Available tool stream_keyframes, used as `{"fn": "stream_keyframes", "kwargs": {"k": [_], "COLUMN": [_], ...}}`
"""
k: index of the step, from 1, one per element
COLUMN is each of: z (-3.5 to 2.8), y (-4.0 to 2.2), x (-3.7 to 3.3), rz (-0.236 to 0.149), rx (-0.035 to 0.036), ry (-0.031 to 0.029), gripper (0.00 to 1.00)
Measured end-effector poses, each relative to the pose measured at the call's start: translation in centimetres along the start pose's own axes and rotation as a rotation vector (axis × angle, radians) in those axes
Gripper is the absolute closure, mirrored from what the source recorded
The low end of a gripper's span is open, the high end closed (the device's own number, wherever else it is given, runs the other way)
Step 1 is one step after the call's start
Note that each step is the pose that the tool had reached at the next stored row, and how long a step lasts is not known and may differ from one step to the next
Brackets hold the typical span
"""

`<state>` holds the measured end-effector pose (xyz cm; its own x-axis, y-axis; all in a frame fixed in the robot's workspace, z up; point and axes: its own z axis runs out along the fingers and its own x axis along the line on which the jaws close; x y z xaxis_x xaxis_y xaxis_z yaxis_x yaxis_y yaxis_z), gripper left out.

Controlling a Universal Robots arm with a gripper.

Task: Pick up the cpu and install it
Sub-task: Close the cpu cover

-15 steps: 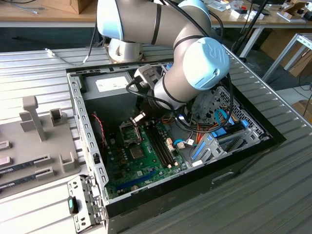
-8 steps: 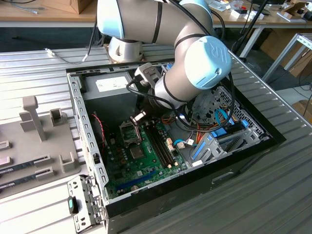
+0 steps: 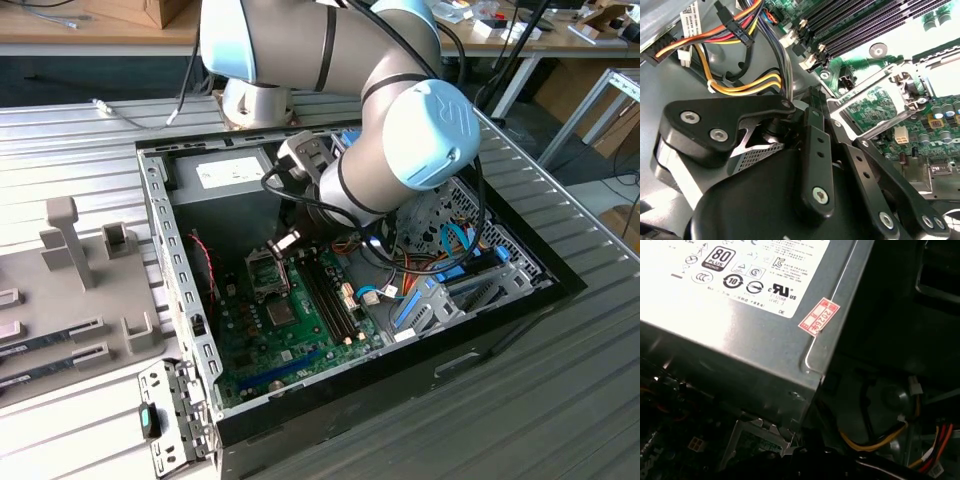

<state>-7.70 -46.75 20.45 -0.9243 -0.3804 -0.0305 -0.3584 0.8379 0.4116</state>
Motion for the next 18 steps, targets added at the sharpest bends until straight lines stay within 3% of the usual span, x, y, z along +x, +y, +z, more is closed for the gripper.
{"fn": "stream_keyframes", "kwargs": {"k": [9,18], "z": [-0.43,-1.12], "y": [-0.23,-0.48], "x": [0.28,0.80], "rz": [-0.009,-0.017], "rx": [-0.0112,-0.0281], "ry": [-0.0017,-0.0079], "gripper": [0.89,0.89]}}
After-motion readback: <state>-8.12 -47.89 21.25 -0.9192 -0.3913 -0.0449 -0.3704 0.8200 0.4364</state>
